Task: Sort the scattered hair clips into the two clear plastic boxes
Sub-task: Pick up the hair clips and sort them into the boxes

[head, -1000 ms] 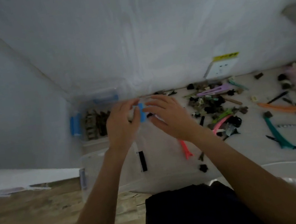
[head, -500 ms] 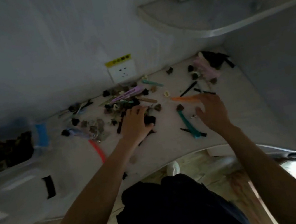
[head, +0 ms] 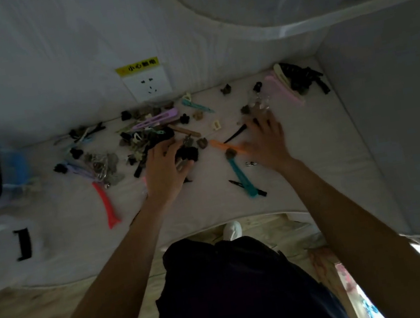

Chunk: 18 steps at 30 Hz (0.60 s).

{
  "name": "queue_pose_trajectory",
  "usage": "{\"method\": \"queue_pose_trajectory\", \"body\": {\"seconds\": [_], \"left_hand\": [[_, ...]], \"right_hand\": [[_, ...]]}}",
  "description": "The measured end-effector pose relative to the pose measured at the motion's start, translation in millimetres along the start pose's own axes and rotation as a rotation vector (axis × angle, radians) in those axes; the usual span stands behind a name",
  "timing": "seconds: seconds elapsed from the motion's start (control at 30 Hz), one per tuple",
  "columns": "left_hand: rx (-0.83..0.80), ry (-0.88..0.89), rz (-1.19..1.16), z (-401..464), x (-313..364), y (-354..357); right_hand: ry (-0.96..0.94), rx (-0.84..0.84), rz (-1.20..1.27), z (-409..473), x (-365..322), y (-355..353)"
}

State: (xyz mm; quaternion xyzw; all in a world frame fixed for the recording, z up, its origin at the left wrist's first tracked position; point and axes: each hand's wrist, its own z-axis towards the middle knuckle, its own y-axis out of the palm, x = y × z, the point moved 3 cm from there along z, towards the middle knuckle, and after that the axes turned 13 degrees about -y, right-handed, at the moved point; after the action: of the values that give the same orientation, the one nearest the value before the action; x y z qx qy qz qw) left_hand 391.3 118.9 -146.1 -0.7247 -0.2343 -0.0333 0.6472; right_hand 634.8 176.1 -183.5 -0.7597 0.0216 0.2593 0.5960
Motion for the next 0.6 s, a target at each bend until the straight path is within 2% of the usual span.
{"method": "queue_pose_trajectory", "body": {"seconds": [0.07,0.13,0.17,0.27,0.33,0.4,0.47,0.53,0.6], "left_hand": [[-0.024,-0.046,0.000,-1.7,-6.7,1.5],[-0.036,-0.069,0.002,-1.8,-9.4,2.1],[-0.026,-0.062,0.001,-1.4,-8.5,1.2],[0.057,0.044,-0.046,-1.6,9.1,-0.6],[0.077,0.163,-0.057,-4.3,28.5,3.9],[0.047,0.251,-0.010,-7.8,48.4,17.0],[-0.017,0.295,0.061,-14.6,65.6,32.7],[-0.070,0.335,0.102,-23.8,78.4,48.7],[-0.110,0.358,0.121,-34.9,85.7,62.1]], "right_hand": [[-0.102,-0.015,0.050,-2.5,-16.9,8.8],[-0.128,0.000,0.122,-0.3,-25.5,10.3],[-0.142,0.061,0.159,1.3,-27.0,4.5],[-0.240,0.399,0.136,3.5,-10.8,-37.8],[-0.204,0.489,0.022,8.2,19.3,-62.1],[-0.096,0.460,-0.140,18.0,54.7,-75.8],[0.051,0.366,-0.203,30.5,86.3,-79.4],[0.188,0.242,-0.095,43.1,104.9,-77.4],[0.247,0.196,0.015,52.3,111.4,-76.8]]}}
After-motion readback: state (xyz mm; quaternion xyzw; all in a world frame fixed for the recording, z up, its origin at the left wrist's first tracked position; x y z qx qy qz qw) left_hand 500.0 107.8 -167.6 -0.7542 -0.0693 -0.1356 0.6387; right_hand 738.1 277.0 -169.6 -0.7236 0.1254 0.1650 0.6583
